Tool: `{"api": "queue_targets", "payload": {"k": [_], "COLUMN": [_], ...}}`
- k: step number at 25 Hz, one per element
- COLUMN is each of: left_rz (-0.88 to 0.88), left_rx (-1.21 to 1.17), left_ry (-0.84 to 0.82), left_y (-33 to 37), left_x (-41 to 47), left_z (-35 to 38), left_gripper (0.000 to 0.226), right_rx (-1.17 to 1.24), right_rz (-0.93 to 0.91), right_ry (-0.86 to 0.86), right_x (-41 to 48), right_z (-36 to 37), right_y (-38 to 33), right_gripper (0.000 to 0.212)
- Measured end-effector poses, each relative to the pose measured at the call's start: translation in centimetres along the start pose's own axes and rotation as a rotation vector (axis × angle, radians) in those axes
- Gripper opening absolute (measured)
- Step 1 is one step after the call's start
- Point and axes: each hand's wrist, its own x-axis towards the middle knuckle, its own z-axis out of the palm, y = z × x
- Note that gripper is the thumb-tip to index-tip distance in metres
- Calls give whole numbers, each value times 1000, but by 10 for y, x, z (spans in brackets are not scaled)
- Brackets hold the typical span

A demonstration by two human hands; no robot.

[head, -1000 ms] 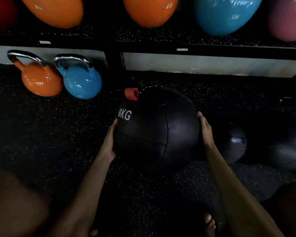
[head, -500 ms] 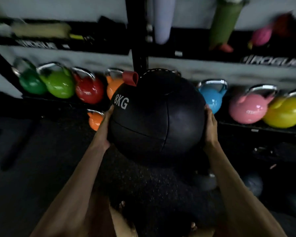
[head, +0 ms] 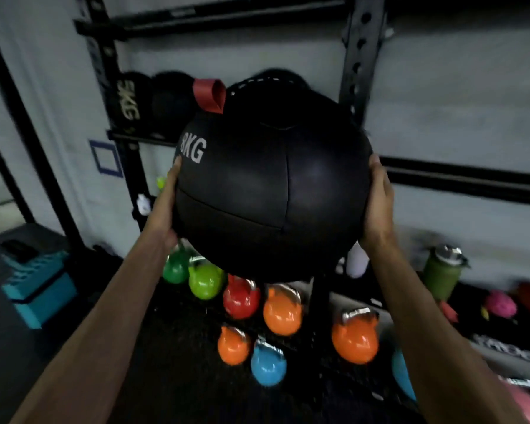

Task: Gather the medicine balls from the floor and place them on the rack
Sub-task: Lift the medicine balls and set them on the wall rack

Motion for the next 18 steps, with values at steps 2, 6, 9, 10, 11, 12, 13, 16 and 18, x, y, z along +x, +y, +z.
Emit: {"api": "queue_targets", "payload": {"k": [2, 6, 9, 10, 11, 12, 13, 16, 18], "left_rz": [103, 251, 409, 429, 463, 496, 523, 618, 646], "left_rx": [-20, 69, 57, 44, 51, 64, 73, 126, 140], "left_ry": [17, 34, -17, -14, -15, -22, -20, -28, 0], "left_y": [54, 163, 226, 240, 258, 273, 289, 330, 348], "left_x": [20, 53, 77, 83, 89, 95, 101, 126, 146], "left_z": [-8, -30, -52, -58, -66, -73, -78, -91, -101], "left_gripper": [43, 51, 45, 43, 42, 40, 38, 39, 39], "right_rx": [63, 111, 205, 234, 257, 273, 285, 347, 396], "right_rz": [-96, -232, -294, -297, -303, -303, -310, -364, -395], "right_ry": [-51, -103, -150, -167, -161, -156, -152, -172, -196], "right_x": [26, 65, 92, 98, 107, 114, 123, 146, 159], "right_z": [53, 161, 224, 240, 259, 277, 294, 343, 369], "right_y": [-41, -109, -136, -141, -147, -152, -158, -170, -173], "right_gripper": [40, 32, 37, 39, 39, 38, 37, 32, 31]}}
